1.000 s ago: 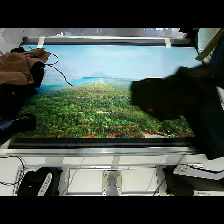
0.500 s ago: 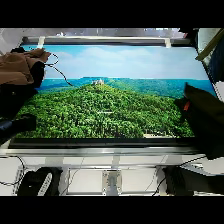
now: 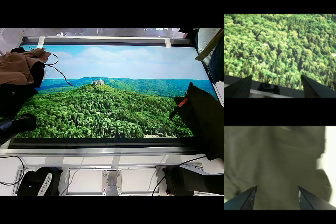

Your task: Fold the clothes and pants, and hang the long-sleeved shirts on hangers.

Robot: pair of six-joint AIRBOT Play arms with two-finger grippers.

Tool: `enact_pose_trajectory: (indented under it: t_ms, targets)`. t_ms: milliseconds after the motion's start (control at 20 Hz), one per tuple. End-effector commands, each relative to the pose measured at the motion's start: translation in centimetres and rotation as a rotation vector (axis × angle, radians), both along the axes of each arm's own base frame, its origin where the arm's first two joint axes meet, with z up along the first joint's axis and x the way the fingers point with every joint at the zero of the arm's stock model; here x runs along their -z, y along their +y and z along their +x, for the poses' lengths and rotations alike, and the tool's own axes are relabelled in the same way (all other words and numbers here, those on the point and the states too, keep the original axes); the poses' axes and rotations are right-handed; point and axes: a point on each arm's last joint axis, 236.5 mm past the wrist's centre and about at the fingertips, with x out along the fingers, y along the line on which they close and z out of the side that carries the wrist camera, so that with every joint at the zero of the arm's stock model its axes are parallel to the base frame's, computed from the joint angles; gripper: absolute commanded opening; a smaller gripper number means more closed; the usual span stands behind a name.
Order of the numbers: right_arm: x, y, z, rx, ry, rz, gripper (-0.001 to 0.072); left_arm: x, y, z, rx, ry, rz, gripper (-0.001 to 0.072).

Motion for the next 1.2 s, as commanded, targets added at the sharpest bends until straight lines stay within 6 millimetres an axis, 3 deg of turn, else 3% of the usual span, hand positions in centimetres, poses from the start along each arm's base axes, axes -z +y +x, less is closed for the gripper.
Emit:
enact_pose_trajectory:
  t_ms: [0,50,100,200,250,350,400,450,550,600,650,700,850,1150]
  targets:
    - [-3.0,0.0,0.3,0.058,-0.034,-0.061,0.0556,-0.1,0.0,0.0,0.0,-0.002,0.0,0.07]
    - [-4.7,-0.3,1.0,0.083,-0.081,-0.094,0.0555,-0.1,0.0,0.0,0.0,-0.002,0.001,0.0699]
    - [-7.0,-0.3,3.1,0.088,-0.194,-0.124,0.0552,-0.1,0.0,0.0,0.0,-0.002,0.001,0.0699]
    - [-11.4,2.0,9.6,-0.036,-0.45,-0.131,0.0521,-0.1,0.0,0.0,0.0,-0.002,0.001,0.0699]
    - [-12.9,4.5,13.1,-0.17,-0.528,-0.123,0.0445,0.0,0.0,0.0,0.0,-0.001,0.001,0.0699]
    - [-13.3,12.7,19.5,-0.552,-0.551,-0.111,0.0145,0.0,0.0,0.0,0.0,-0.001,0.001,0.07]
    - [-12.5,18.2,21.9,-0.789,-0.523,-0.104,0.0007,0.0,0.0,0.0,0.0,-0.001,0.001,0.0699]
    - [-11.5,23.8,23.4,-1.015,-0.486,-0.105,0.0003,0.0,0.0,0.0,0.0,-0.001,0.001,0.0699]
    - [-8.9,32.2,24.2,-1.32,-0.36,-0.124,0.0003,0.0,0.0,0.0,0.0,-0.001,0.001,0.0694]
    - [-7.8,35.0,24.3,-1.422,-0.298,-0.153,0.0003,0.0,0.0,0.0,-0.001,-0.001,0.001,0.0563]
    - [-7.0,37.4,24.1,-1.508,-0.255,-0.179,0.0003,0.0,0.0,0.0,-0.001,-0.001,0.001,0.022]
    - [-6.3,39.7,23.8,-1.579,-0.222,-0.192,0.0003,0.0,0.0,0.0,0.001,-0.001,0.003,0.0038]
    - [-5.5,42.9,22.9,-1.639,-0.171,-0.18,0.0003,0.0,0.0,0.0,0.001,-0.001,0.003,0.0023]
    - [-4.9,43.3,21.2,-1.613,-0.106,-0.089,0.0003,0.9,0.1,-1.0,-0.004,0.057,0.001,0.0023]
